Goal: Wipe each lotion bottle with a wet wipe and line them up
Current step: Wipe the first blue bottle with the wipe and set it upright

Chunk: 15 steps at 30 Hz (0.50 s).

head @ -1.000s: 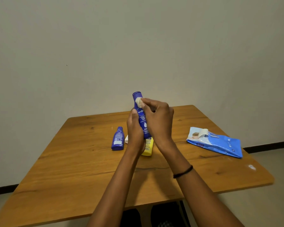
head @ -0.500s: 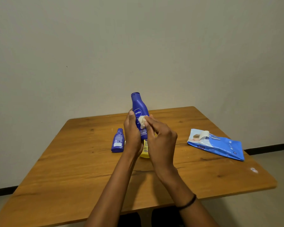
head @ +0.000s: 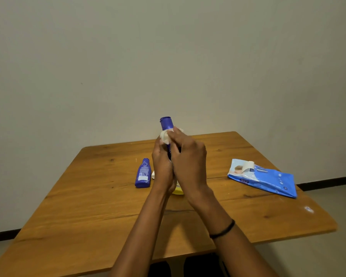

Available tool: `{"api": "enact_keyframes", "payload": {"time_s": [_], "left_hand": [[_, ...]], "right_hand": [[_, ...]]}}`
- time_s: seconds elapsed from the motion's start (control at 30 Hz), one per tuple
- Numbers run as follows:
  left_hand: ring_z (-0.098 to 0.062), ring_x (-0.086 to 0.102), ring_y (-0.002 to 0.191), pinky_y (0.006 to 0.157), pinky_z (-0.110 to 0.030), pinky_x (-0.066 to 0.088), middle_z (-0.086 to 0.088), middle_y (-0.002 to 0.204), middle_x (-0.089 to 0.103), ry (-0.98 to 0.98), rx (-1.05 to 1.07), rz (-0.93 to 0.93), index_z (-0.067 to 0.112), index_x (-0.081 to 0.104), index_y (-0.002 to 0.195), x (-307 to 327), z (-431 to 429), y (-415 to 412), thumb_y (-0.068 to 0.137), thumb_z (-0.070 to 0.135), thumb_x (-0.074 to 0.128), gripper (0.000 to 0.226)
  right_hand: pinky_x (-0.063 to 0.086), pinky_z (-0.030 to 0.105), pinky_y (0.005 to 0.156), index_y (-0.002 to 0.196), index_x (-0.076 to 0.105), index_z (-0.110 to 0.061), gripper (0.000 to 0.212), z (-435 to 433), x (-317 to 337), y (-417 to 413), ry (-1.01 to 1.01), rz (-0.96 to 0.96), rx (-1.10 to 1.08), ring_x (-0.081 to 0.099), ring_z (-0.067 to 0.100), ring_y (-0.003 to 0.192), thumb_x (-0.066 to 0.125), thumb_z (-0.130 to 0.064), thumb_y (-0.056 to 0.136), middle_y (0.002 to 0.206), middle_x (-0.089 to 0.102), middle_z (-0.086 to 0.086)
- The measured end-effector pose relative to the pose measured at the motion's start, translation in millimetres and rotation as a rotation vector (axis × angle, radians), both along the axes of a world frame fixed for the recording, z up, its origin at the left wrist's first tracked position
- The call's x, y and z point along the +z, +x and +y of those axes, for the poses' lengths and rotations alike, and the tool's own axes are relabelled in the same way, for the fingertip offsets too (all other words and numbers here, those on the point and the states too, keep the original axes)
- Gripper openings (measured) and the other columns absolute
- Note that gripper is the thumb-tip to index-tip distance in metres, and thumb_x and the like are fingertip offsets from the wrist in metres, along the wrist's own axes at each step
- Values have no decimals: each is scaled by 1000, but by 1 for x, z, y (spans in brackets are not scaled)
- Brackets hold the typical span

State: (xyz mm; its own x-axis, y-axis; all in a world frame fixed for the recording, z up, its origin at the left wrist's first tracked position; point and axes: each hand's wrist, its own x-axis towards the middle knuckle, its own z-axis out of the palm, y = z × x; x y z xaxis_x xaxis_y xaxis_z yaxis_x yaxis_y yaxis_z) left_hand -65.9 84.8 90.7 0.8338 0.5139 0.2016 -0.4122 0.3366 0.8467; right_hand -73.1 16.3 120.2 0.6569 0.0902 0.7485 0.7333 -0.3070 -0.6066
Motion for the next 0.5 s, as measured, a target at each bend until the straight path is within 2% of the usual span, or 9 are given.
{"api": "enact_keyframes", "payload": {"time_s": [0.03, 0.1, 0.13, 0.2, 0.27, 0.3, 0.33, 0.4, 0.5], "left_hand": [[-23, 57, 89, 82, -35, 48, -12, 96, 61, -21, -8, 3, 2, 50, 135, 2, 1, -2, 107, 33, 44, 42], [-17, 60, 76, 69, -30, 51, -6, 87, 62, -33, 13, -9, 12, 52, 134, 1, 7, -2, 107, 35, 41, 37], [-15, 60, 73, 66, -29, 51, -6, 87, 62, -17, 41, -1, 15, 50, 138, 1, 8, -2, 107, 36, 39, 39], [-13, 59, 75, 70, -29, 49, -5, 90, 58, -19, -2, 29, 10, 44, 143, 1, 6, -4, 105, 43, 39, 51], [-3, 59, 86, 80, -23, 47, 5, 98, 54, -18, -73, 39, 13, 48, 133, -2, 4, -1, 106, 44, 34, 43], [3, 59, 93, 86, -18, 47, 12, 105, 54, -21, -68, 43, 19, 49, 135, 0, 1, -2, 108, 42, 30, 39], [3, 59, 100, 91, -19, 47, 11, 110, 57, 1, -58, 47, 20, 48, 140, -1, -2, 0, 109, 42, 29, 43], [-13, 64, 108, 90, -32, 51, -3, 114, 66, 4, -51, 23, 16, 50, 143, 5, -7, -5, 102, 52, 36, 56], [-22, 64, 116, 89, -37, 54, -7, 121, 68, -73, -92, -24, 17, 50, 145, 10, -10, -9, 95, 54, 48, 62]], "right_hand": [[53, 16, 84, 119, 67, -14, 32, -2, -8, -6, -43, -14, -13, 68, 14, 100, 71, -11, 87, 115, 70, 5], [52, 29, 94, 124, 65, -10, 41, -6, -21, -15, -102, -32, -10, 65, 19, 112, 74, -8, 84, 122, 67, 8], [51, 30, 96, 124, 64, -9, 44, -7, -24, -19, -108, -44, -9, 64, 20, 114, 75, -6, 82, 123, 66, 10], [51, 31, 94, 120, 66, -6, 44, -6, -24, -21, -85, -72, -14, 66, 22, 109, 78, -4, 78, 118, 69, 12], [53, 26, 86, 115, 69, -7, 38, -3, -13, -17, -26, -97, -16, 71, 18, 95, 78, -7, 78, 106, 73, 10], [54, 21, 82, 115, 70, -11, 33, 0, -6, -12, -4, -79, -14, 71, 13, 89, 75, -11, 82, 102, 74, 7], [54, 16, 78, 115, 70, -15, 28, 2, 2, -6, 6, -45, -12, 70, 8, 85, 70, -16, 88, 100, 74, 3], [46, 2, 71, 115, 71, -19, 22, 5, 17, 8, 40, 18, 9, 67, 1, 83, 63, -22, 94, 98, 75, -3], [43, -2, 73, 117, 70, -19, 24, 6, 28, 21, 107, 128, 139, 68, 3, 93, 62, -21, 95, 105, 74, -4]]}}
